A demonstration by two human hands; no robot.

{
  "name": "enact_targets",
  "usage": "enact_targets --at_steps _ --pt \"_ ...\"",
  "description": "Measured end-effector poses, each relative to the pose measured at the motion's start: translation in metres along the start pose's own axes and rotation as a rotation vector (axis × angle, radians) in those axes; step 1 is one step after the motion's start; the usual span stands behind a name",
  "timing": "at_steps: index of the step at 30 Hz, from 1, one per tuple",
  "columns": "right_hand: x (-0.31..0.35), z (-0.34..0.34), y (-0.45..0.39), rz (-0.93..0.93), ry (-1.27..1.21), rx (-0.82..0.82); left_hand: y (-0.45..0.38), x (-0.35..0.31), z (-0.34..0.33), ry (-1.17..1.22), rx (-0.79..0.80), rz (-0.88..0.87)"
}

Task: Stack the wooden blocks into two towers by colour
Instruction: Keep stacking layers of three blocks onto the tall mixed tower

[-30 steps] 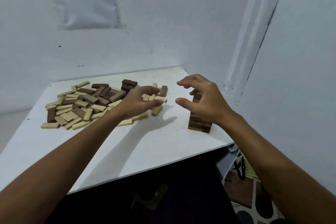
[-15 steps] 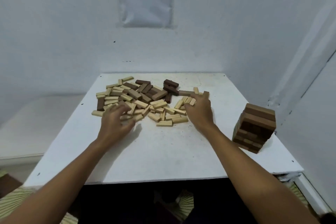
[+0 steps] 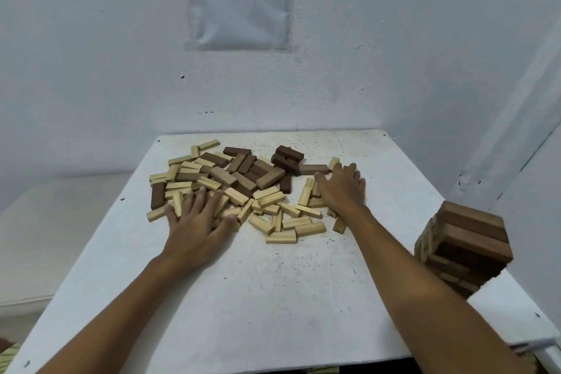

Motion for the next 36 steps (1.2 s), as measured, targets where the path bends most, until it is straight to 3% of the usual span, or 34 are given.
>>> enact_targets --at_steps 8,12,16,19,23,26,29,32,36 --pt "0.048 0.0 0.014 0.244 -0.374 -0.029 0.002 -0.001 0.005 0.144 -0.038 -0.063" --pt "0.065 -0.004 0.023 0.387 -0.518 0.006 0.0 -0.004 0.014 0.194 -0.163 -0.093" --pt "0.063 0.004 0.024 0.302 -0.777 -0.051 -0.009 -0.02 0.024 0.136 -0.261 -0.154" --pt "0.07 0.006 0.027 0.265 -0.955 0.021 -0.014 -0.039 0.025 0.038 -0.281 -0.187" --pt "0.083 0.004 0.03 0.252 -1.12 0.096 -0.02 -0.062 0.019 0.042 -0.109 -0.277" --pt "0.082 0.006 0.025 0.266 -0.928 -0.054 -0.028 -0.071 0.011 0.01 0.033 -0.357" --pt "0.081 0.004 0.029 0.319 -0.647 -0.011 -0.042 -0.076 0.005 -0.049 0.087 -0.342" --pt "0.077 -0.002 0.039 0.337 -0.497 0.059 -0.053 -0.084 0.005 -0.058 0.021 -0.298" --pt "0.072 -0.001 0.047 0.332 -0.375 0.017 -0.059 -0.098 0.004 -0.028 -0.092 -0.223"
Point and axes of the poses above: each hand's wrist, its own y-axis away from the middle knuckle, its own z-axis out of the back of the hand, x = y × z, the point moved 4 cm from there along -y, towards the middle knuckle, and after that the axes turned 12 degrees about z, right-handed, at the moved point
